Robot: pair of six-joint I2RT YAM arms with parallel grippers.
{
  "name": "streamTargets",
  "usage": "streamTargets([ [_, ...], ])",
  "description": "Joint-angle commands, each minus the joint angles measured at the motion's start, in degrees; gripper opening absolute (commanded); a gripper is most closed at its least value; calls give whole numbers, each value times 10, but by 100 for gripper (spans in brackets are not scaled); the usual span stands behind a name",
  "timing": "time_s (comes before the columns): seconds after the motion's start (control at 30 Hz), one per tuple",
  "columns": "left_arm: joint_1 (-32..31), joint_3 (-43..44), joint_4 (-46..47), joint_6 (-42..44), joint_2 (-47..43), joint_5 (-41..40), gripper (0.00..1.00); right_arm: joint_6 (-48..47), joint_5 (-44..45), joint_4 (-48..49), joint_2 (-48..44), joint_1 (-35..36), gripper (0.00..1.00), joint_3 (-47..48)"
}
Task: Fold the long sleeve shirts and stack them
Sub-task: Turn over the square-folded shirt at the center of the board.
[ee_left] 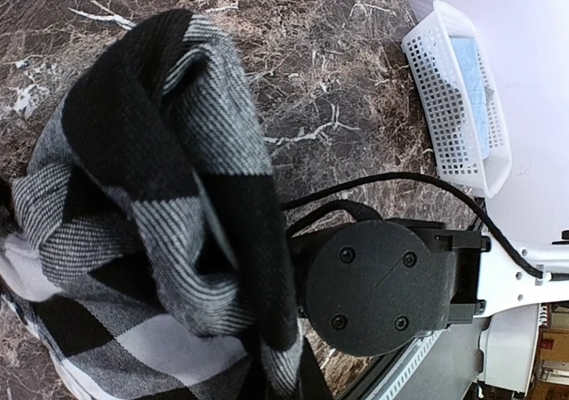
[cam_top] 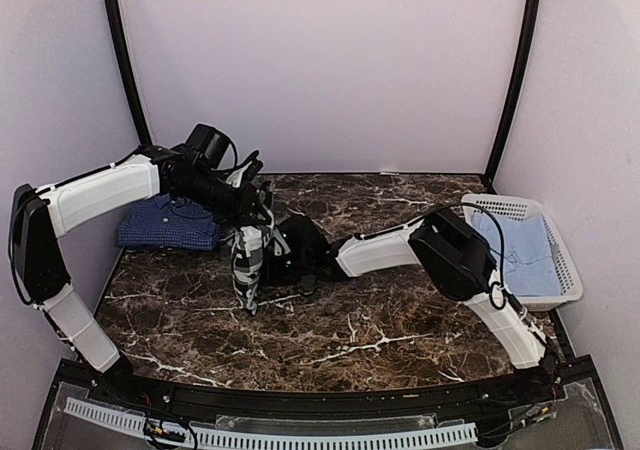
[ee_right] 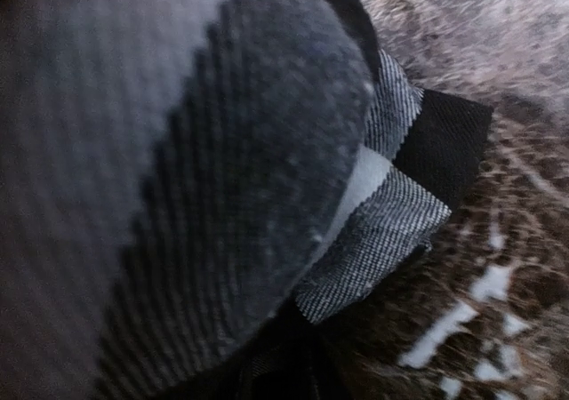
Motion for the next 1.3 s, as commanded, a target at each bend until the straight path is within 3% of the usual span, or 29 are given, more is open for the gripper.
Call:
streamTargets([
  [0.0,3,37,-3,28,15,15,0,59,-69,72,22,10,19,5],
  [0.2,6,40,-12,45,31,15,0,20,-19,54,-27,6,25,-62],
  [0.33,7,36,-15,51,31,13,0,27,-24,98,-55,-7,33,-134],
  [0.5,8,31,-18,52,32,15,0,31,-17,130,-94,-22,34,-197],
  [0.8,4,32,-8,32,44,16,0,-28,30,75,-246,-51,40,-291],
  [0.93,-35,45,18,-2,71,-6,0,-52,77,33,-358,-78,47,-357],
  [1.07,-121,79,77,-83,143,-54,0,-81,121,-36,-467,-113,56,-408],
  [1.1,-135,105,86,-119,159,-64,2,-85,131,-51,-494,-122,59,-421],
  [1.17,-169,151,106,-159,215,-88,15,-91,147,-76,-539,-143,64,-448],
  [1.2,-183,167,117,-168,244,-94,28,-93,153,-86,-559,-152,66,-460],
  [1.27,-193,203,130,-187,269,-93,41,-97,162,-108,-588,-166,70,-480],
])
